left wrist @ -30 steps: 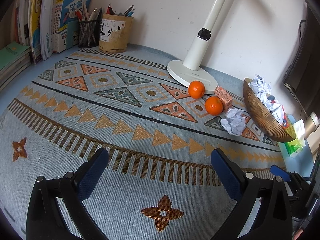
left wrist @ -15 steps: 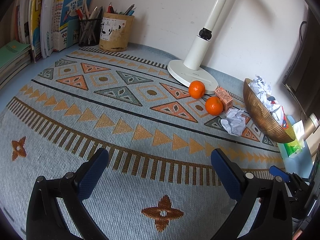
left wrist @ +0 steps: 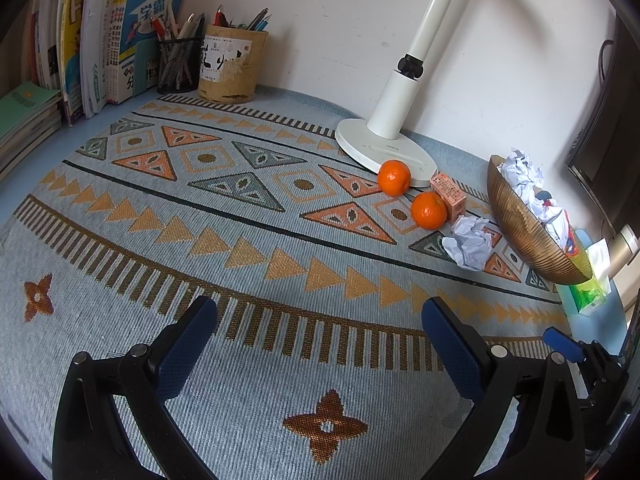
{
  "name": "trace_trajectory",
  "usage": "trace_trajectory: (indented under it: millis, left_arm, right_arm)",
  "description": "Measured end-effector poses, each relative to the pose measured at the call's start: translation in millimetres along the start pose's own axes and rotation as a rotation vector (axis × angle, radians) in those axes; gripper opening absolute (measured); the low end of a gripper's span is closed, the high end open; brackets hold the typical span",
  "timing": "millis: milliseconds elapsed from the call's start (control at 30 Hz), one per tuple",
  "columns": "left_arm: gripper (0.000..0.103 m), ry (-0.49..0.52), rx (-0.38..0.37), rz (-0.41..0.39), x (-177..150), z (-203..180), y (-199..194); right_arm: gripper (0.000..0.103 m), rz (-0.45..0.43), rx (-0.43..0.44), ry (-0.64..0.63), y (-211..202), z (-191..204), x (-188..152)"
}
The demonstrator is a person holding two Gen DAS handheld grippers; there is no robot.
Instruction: Organize objects
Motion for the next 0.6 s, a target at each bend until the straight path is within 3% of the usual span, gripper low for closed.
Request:
trace_trajectory:
  millis: [367, 433, 500, 600]
  left_arm:
    - [0.102, -0.003, 0.012, 0.012, -2.9, -1.3, 1.8]
    - [0.102, 0.004, 0.024, 0.055, -4.6, -1.6, 8.5]
    - [0.102, 0.014, -0.021, 0.139, -0.3, -5.2, 18.6]
    - [0.102, -0.011, -0.108, 0.111, 40.3, -13.0, 17.1]
  right_arm:
    - [0.089, 0.010, 0.038, 0.071, 1.8, -8.4, -0.6]
    - [0.089, 0.004, 0.043, 0.093, 0.5, -11.6, 0.2]
    - [0.089, 0.005, 0.056, 0.110, -0.7, -14.2, 1.5]
    - [0.089, 0.121, 0.216, 0.120, 6.1, -5.8, 0.2]
Point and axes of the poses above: each gripper's, at about its wrist camera, not at the fingertips, and y roughly the way its jaws point, z to its left, x to its top, the point moved 9 cm from there along y, roughly the way its jaws point
